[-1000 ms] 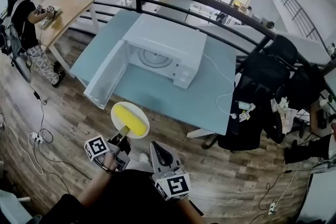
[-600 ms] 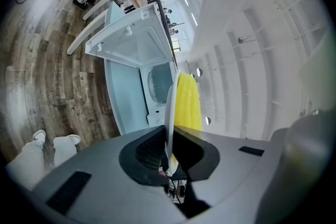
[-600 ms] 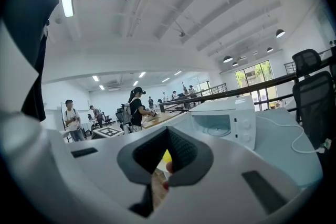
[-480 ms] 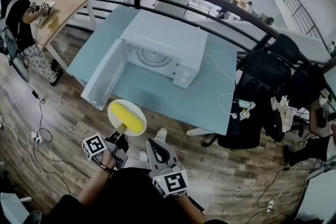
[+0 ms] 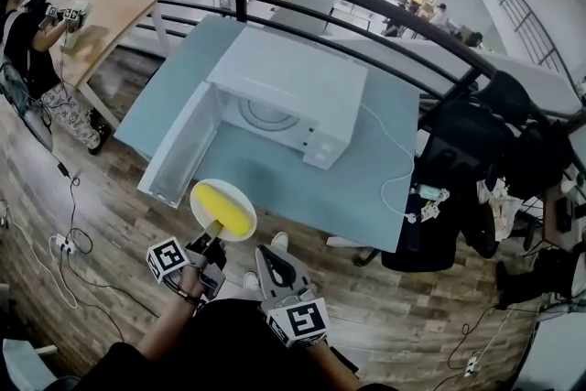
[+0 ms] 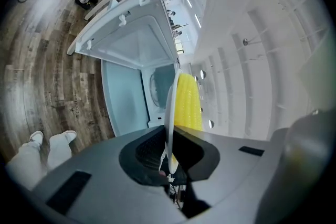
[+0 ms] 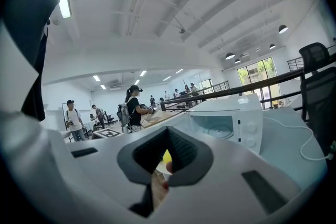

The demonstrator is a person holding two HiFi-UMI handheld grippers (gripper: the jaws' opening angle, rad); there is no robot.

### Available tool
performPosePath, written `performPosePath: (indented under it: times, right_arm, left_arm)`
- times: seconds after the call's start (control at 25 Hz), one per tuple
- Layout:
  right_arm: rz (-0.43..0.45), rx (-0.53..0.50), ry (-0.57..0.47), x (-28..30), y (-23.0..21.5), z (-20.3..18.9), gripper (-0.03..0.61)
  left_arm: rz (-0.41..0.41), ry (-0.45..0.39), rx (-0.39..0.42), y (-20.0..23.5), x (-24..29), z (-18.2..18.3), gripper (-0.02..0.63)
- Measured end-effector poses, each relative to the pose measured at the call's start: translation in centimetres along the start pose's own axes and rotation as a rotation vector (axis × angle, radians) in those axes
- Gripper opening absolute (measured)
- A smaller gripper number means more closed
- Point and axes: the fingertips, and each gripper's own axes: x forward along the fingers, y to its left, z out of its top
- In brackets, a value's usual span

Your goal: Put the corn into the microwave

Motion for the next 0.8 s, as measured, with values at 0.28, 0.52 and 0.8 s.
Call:
performPosePath:
  times: [0.28, 0.52, 0.8]
  right_arm:
    - [-0.015, 0.015, -0.002, 2.6, -3.6, 0.9, 0.008]
    - [-0.009, 0.024, 0.007, 5.1, -6.1, 1.3, 0.008]
    - [0.014, 0.023, 0.015, 7.9, -9.7, 2.5, 0.008]
  left_arm:
    - [0.016, 0.005, -0.003, -0.4, 3.5, 1.1, 0.029]
    - [0.025, -0.003, -0.024, -0.4, 6.8, 2.6, 0.029]
    - [0.058, -0.019, -0.035, -0.7, 10.4, 3.6, 0.029]
